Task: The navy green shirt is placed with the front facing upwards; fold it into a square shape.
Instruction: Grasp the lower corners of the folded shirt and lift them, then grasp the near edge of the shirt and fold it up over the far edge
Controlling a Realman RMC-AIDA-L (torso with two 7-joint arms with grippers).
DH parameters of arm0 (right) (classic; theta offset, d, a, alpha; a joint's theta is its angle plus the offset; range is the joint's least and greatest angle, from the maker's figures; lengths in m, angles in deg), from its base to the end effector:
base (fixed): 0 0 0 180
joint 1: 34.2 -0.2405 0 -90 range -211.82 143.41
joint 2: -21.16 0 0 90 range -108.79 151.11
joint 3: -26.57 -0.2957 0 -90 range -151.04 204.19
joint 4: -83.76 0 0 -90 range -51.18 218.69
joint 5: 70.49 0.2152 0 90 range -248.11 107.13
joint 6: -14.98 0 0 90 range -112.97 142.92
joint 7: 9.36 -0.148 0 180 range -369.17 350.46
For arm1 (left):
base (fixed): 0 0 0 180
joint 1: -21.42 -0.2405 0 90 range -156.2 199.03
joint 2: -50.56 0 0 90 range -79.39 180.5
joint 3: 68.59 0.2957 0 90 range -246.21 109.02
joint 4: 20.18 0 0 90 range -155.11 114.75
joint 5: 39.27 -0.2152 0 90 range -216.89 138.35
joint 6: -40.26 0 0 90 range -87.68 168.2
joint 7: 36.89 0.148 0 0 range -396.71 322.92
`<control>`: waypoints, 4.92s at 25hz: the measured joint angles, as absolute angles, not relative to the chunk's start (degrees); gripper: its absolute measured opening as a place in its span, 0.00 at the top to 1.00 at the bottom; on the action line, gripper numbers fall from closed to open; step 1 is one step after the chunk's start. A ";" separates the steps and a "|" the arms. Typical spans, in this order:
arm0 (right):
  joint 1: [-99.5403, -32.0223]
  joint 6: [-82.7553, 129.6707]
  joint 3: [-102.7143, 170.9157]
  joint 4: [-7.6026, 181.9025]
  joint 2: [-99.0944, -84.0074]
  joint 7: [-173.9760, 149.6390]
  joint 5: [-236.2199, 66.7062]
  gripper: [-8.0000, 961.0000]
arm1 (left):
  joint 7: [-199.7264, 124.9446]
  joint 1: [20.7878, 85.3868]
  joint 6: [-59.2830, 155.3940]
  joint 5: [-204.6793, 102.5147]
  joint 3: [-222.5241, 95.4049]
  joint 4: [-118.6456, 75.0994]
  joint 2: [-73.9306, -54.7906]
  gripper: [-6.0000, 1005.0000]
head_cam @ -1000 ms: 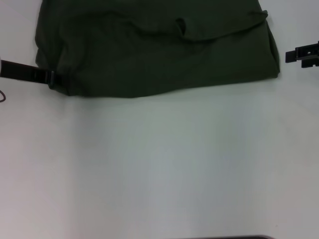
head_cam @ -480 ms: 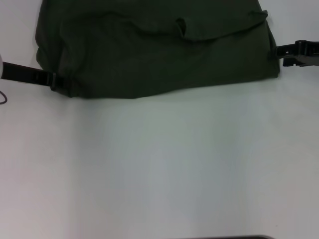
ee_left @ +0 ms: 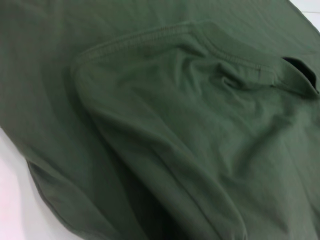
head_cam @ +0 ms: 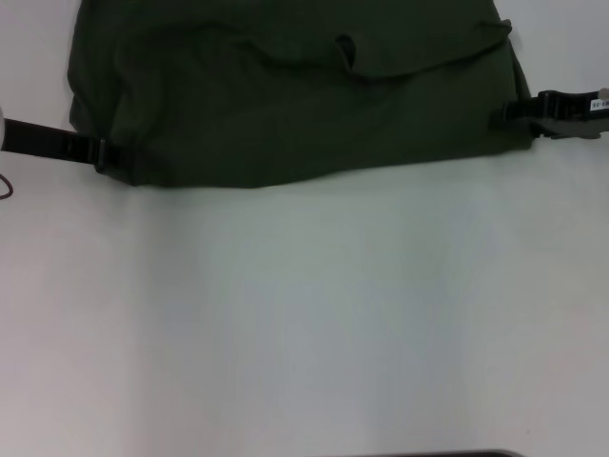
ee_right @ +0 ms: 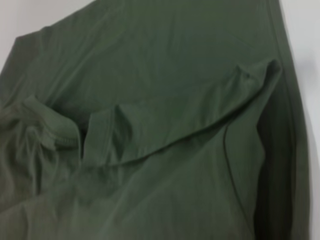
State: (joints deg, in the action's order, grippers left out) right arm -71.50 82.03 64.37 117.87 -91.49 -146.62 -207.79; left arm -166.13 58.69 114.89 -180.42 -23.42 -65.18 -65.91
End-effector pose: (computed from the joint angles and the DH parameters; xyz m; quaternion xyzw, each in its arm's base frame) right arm 0.3535 0.4151 0.0168 -0.7355 0.6289 0.1002 0.2314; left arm -0.3159 0.4100 0.0006 -0.8422 -0.5012 -0.0208 0.1976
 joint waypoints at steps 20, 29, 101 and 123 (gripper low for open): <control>-71.54 84.08 64.29 118.27 -91.56 -145.00 -207.62 0.56 | -166.70 59.37 115.35 -180.44 -23.00 -65.18 -65.88 0.94; -71.64 88.06 64.88 118.86 -90.15 -145.10 -208.13 0.84 | -167.38 60.31 121.41 -182.06 -22.89 -64.83 -64.21 0.94; -63.16 120.54 51.86 128.25 -90.40 -133.59 -192.94 0.95 | -159.67 58.07 144.65 -186.05 -47.52 -70.71 -59.81 0.95; -55.51 128.78 70.28 136.48 -92.20 -140.24 -194.75 0.95 | -161.99 48.16 157.78 -187.79 -34.86 -81.94 -63.10 0.95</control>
State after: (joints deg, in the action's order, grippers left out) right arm -55.51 128.78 70.28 136.48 -92.20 -140.24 -194.75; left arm -161.99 48.16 157.78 -187.79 -34.86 -81.94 -63.10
